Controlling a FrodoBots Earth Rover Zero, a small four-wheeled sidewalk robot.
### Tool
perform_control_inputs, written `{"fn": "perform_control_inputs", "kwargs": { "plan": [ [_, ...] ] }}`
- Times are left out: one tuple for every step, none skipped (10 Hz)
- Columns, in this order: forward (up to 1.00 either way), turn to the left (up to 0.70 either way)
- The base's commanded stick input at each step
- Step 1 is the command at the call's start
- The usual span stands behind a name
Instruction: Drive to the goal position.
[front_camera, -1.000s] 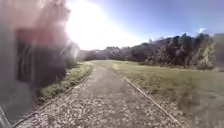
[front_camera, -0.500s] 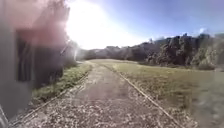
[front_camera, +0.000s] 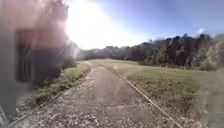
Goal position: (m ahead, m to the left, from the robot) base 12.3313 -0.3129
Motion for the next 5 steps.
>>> {"fn": "perform_control_inputs", "kwargs": {
  "plan": [
    [0.5,0.0],
    [0.5,0.0],
    [0.5,0.0],
    [0.5,0.0],
    [0.5,0.0]
  ]
}}
